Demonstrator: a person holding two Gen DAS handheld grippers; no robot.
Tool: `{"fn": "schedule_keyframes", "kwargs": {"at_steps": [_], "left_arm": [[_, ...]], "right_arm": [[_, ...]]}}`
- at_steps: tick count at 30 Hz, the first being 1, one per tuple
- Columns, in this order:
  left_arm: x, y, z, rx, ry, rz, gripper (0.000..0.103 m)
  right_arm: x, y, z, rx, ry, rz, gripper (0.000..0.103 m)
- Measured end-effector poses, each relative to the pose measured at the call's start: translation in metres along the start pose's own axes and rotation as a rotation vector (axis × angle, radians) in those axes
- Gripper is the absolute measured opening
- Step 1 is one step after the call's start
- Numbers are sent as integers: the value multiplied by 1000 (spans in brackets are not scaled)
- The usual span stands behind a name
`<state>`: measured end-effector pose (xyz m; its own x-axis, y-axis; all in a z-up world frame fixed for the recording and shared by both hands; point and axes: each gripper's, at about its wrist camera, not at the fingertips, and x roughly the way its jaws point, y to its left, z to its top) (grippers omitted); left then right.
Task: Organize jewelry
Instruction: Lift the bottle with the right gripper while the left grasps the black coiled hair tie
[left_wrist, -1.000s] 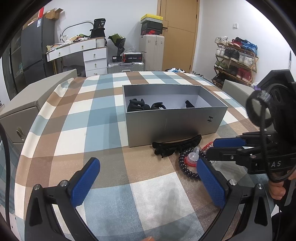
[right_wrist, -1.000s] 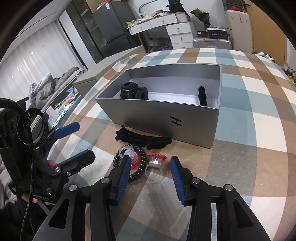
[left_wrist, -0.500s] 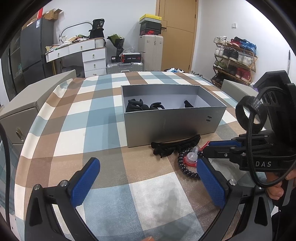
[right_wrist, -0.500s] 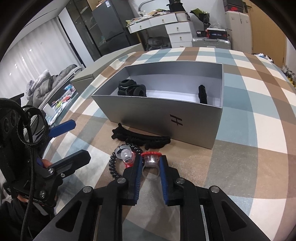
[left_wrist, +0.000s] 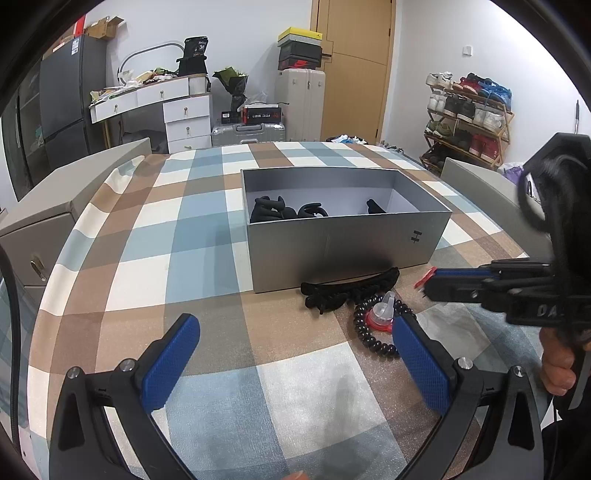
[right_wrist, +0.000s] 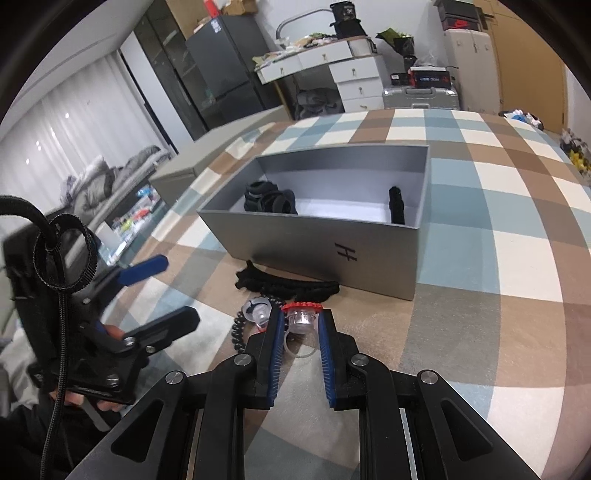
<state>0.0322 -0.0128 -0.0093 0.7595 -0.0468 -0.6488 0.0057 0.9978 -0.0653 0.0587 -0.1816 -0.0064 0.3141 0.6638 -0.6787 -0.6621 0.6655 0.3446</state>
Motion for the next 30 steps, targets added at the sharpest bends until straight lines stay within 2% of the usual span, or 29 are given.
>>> {"fn": "schedule_keyframes", "kwargs": {"at_steps": [6,11,16,17,19,20,22,25,30], "left_arm": [[0,-3,-1,10,3,0,102],[3,-18,0,76,36,-3,102],[4,-29,4,102,41,-68,100],[5,-32,5,114,36,-65,97],[9,-36,5,137,51,-64,76],[13,-38,5,144,69,-76,70],[17,-40,5,152,84,-92,46],[21,-42,5,158,116,-110,28],[18,-46,9,165,116,-143,26]], "right_arm": [[-12,-9,-1,45,-33,33,18],[-21,-12,-3,61,-47,50,18],[-26,-13,-4,65,-55,54,18],[-27,-14,-3,66,-58,56,18],[-28,-14,-3,67,-60,57,18],[-28,-15,-3,67,-60,59,18],[-28,-16,-3,68,-60,58,18],[-28,-16,-3,70,-58,60,18],[-28,-16,-3,69,-56,61,18]]}}
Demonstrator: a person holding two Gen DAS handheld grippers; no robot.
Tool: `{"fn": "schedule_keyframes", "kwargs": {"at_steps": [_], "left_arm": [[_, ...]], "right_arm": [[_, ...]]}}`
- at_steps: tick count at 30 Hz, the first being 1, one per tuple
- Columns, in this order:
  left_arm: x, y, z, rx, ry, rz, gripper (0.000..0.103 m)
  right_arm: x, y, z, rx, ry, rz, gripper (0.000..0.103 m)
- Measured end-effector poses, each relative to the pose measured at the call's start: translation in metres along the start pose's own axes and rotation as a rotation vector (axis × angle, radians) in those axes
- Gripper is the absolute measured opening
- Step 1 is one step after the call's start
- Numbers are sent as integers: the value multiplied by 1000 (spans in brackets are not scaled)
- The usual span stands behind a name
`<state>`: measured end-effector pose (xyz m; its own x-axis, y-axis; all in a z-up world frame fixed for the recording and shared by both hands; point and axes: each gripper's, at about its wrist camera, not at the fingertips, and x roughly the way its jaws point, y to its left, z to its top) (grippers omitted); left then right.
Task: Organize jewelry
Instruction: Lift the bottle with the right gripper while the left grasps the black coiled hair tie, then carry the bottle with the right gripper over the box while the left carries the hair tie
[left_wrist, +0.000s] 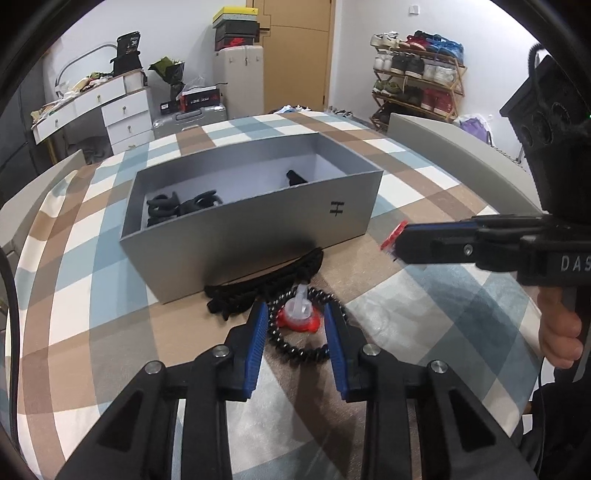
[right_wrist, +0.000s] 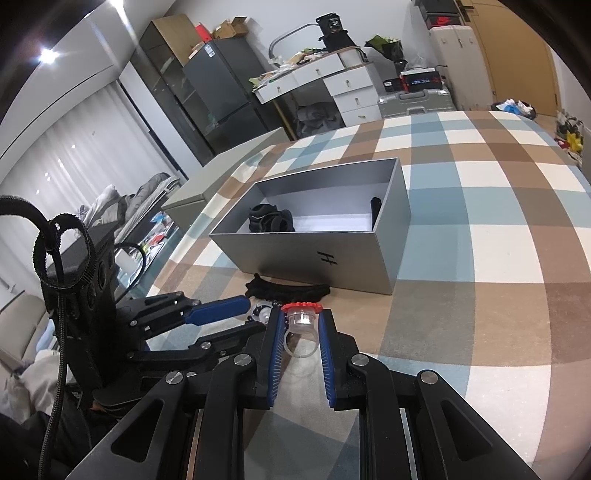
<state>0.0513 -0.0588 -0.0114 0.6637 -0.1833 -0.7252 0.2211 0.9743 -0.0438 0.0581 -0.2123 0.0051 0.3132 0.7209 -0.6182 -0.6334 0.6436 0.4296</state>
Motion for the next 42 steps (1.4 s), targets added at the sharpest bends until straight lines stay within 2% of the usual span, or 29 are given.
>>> {"fn": "schedule_keyframes", "kwargs": {"at_steps": [2,4,7,19,27,42], "left_arm": [[-1,-1,2,8,-5,-7,21],[2,-3,3,27,2,-4,5],[1,-4,2,30,4,-4,2],[-13,-5,4,28,-49,-15,1],[-31,0,12,-2,-120,-33,1],[-43,30,39,-89,-240,25,1]], "right_arm": [[0,0,0,0,1,0,18],[0,0,0,-1,1,-1,18],[0,0,0,0,2,-3,18],[-5,0,3,12,-23,14,18],[-15,0,12,37,-63,31,18],[-29,17,50,23,-145,42,18]]}}
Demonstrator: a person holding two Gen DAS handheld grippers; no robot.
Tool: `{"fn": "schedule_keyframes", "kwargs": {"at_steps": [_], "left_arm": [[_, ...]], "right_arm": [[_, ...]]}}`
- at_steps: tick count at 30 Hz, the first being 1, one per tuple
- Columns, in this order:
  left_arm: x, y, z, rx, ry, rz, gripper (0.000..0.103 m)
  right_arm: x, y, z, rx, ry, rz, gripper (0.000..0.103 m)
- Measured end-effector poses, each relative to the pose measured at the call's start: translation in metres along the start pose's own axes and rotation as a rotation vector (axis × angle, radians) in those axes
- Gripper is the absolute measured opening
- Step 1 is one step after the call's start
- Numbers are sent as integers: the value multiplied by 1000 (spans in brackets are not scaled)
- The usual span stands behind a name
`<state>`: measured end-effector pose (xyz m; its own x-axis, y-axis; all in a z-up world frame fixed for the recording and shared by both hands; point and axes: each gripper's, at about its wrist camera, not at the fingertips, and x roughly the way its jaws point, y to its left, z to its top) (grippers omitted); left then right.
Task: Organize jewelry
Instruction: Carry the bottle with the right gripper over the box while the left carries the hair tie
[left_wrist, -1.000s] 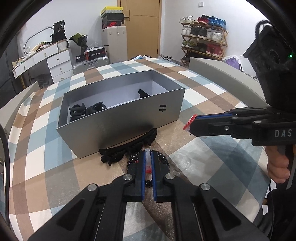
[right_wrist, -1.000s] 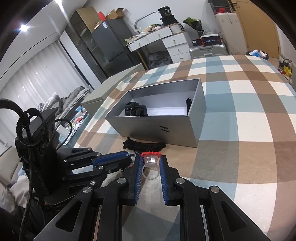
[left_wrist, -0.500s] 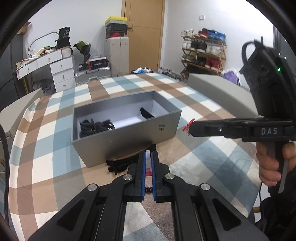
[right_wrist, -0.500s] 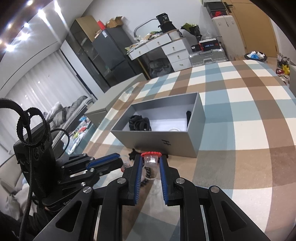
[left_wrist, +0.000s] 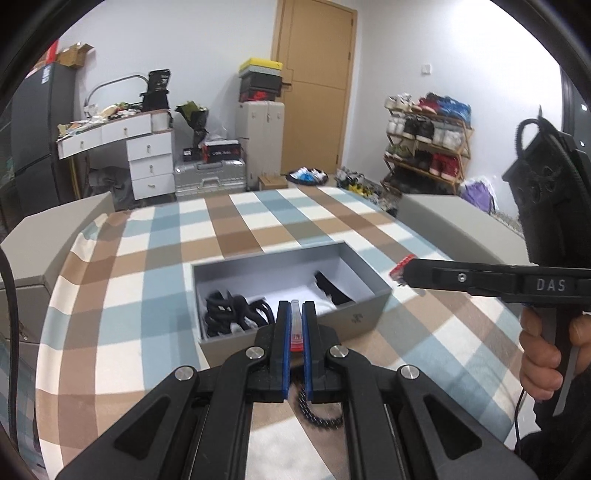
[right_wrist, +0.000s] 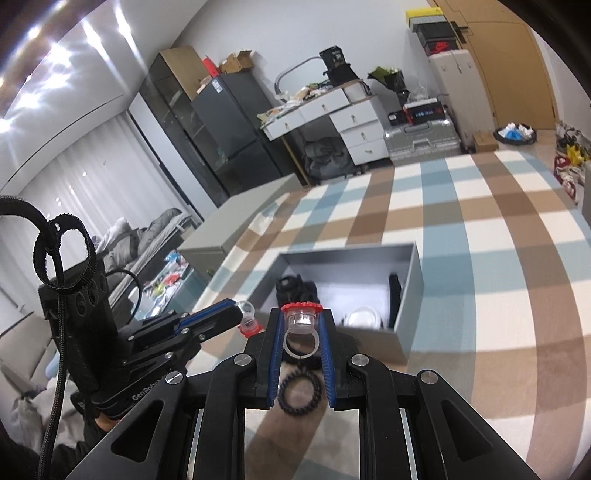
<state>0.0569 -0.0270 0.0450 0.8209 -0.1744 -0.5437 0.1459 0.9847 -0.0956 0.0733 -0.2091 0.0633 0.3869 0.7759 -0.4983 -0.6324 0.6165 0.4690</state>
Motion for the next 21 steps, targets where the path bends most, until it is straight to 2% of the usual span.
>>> {"fn": "schedule_keyframes", "kwargs": {"at_steps": [9,14,21], "left_arm": [[7,14,6,-31,-34,33,1],[10,20,6,-38,-32,54,1],[18,23,2,-42,-28,71,1]], "right_arm": [[9,-3,14,16,-45,4,18],[27,-14,10,26,4,-20,18],[38,-28,5,65,30,-46,18]]}}
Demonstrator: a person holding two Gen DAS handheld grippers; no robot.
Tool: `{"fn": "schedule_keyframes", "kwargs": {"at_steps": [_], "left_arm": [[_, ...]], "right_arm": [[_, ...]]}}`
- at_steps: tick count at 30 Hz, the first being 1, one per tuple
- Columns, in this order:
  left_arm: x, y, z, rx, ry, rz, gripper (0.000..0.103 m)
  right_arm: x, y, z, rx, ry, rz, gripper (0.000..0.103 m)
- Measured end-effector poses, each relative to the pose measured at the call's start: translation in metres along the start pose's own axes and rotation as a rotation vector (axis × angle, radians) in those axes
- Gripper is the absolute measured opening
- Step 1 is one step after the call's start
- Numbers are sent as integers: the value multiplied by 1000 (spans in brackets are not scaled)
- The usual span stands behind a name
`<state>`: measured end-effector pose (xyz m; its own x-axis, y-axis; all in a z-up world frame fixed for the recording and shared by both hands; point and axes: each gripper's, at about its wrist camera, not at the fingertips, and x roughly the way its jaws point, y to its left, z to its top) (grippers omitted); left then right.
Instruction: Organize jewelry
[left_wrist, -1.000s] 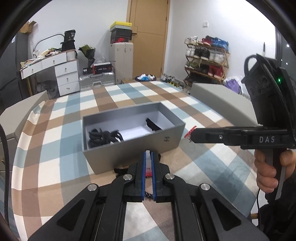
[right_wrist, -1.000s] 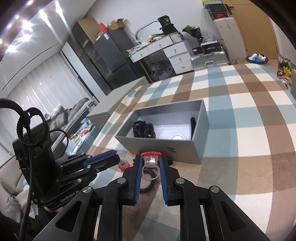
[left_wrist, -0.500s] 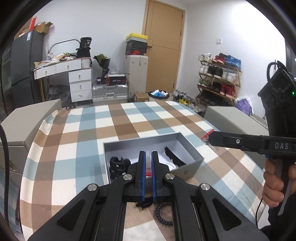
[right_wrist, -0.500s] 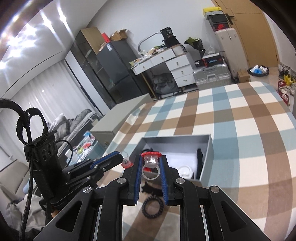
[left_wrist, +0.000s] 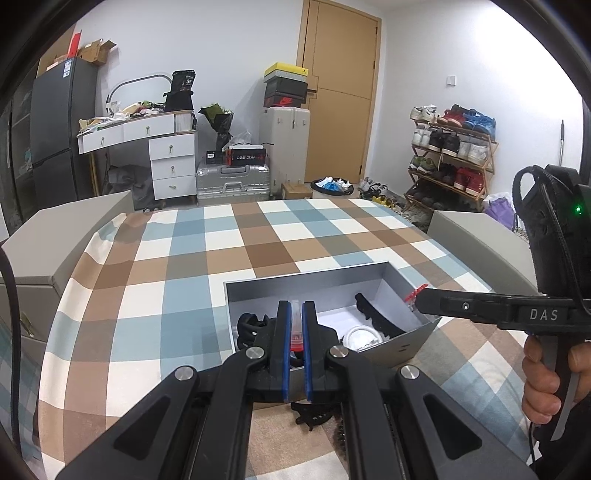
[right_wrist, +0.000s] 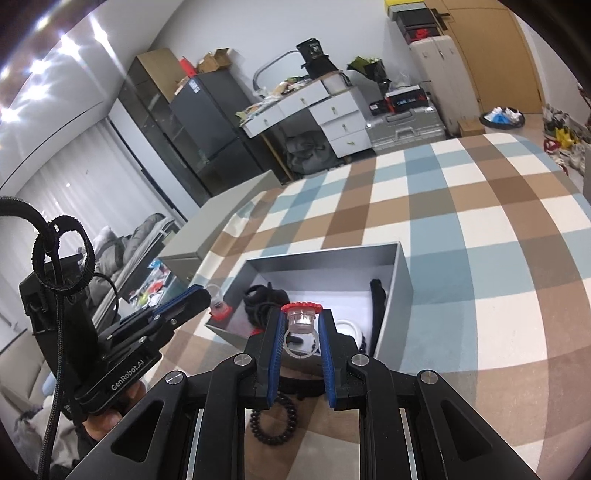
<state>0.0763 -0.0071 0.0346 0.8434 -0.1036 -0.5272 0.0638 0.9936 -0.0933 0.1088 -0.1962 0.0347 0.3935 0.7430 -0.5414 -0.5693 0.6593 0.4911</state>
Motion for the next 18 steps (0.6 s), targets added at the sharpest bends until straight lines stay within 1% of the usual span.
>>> {"fn": "schedule_keyframes", "kwargs": {"at_steps": [6,11,18], "left_arm": [[5,6,-3,-17,11,8,1],[6,7,-4,-24,9,15,1],[9,5,-6,-16,10,24,1]], "right_arm": [[0,-2,0,12,-4,-11,18],[3,-7,0,47,4,-6,18],[5,-8,-1,57,16,-20,18]]}}
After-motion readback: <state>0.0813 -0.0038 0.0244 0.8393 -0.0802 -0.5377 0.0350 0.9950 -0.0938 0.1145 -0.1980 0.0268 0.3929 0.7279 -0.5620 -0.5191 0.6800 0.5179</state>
